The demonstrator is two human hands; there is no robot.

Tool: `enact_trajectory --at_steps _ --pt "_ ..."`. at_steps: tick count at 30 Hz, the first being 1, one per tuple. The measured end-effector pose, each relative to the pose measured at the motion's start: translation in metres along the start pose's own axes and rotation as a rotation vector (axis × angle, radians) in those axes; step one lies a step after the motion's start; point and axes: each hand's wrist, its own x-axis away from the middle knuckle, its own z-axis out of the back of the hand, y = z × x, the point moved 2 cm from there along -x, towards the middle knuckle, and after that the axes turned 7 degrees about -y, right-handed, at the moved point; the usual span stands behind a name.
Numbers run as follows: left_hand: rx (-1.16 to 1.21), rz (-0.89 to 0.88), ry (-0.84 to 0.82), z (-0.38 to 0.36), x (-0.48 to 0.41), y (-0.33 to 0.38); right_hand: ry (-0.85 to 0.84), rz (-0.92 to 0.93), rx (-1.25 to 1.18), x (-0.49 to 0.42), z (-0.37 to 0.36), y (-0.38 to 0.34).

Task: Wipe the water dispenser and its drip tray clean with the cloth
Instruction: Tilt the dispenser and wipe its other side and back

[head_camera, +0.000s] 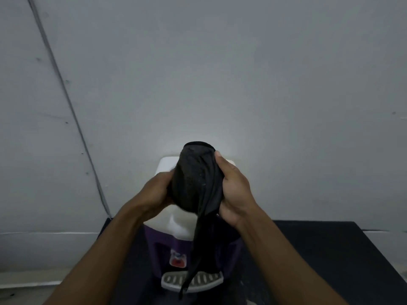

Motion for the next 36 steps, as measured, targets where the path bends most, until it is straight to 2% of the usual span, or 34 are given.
enact_trajectory --at_steps 1,4,7,10,12,15,18,20,22,25,29,36 --pt "-0.020 -0.010 -0.006 0.015 0.011 -0.003 -0.013 -0.012 0.009 -0.006 -0.012 0.004" --pt "0.117 -0.060 -0.041 0.045 0.041 -0.014 -0.064 -0.073 0.014 -0.024 -0.036 0.023" --pt "0.272 -0.164 0.143 0.064 0.066 -0.020 -0.171 -0.081 0.104 -0.041 -0.055 0.048" --pt "0.494 -0.137 0.293 0.095 0.084 -0.047 -0.200 -0.017 0.402 -0.058 -0.071 0.071" --pt "0.620 -0.155 0.451 0.106 0.091 -0.055 -0.206 0.044 0.636 -0.068 -0.079 0.082" --pt "0.833 -0.209 0.424 0.112 0.094 -0.056 -0.252 0.173 0.977 -0.084 -0.085 0.092" --pt "0.826 -0.254 0.419 0.126 0.096 -0.066 -0.200 0.253 1.397 -0.102 -0.077 0.098" --pt "0.796 -0.239 0.452 0.134 0.090 -0.080 -0.139 0.189 1.641 -0.112 -0.069 0.100" --pt "0.707 -0.195 0.488 0.133 0.080 -0.093 -0.109 0.098 1.782 -0.121 -0.062 0.100" --pt "0.641 -0.041 0.471 0.124 0.055 -0.110 -0.091 -0.051 1.869 -0.135 -0.056 0.109" --pt "0.664 0.093 0.421 0.101 0.018 -0.124 -0.019 -0.056 1.888 -0.142 -0.055 0.112" --pt "0.571 0.117 0.264 0.082 -0.022 -0.128 -0.013 -0.045 2.079 -0.135 -0.055 0.116"
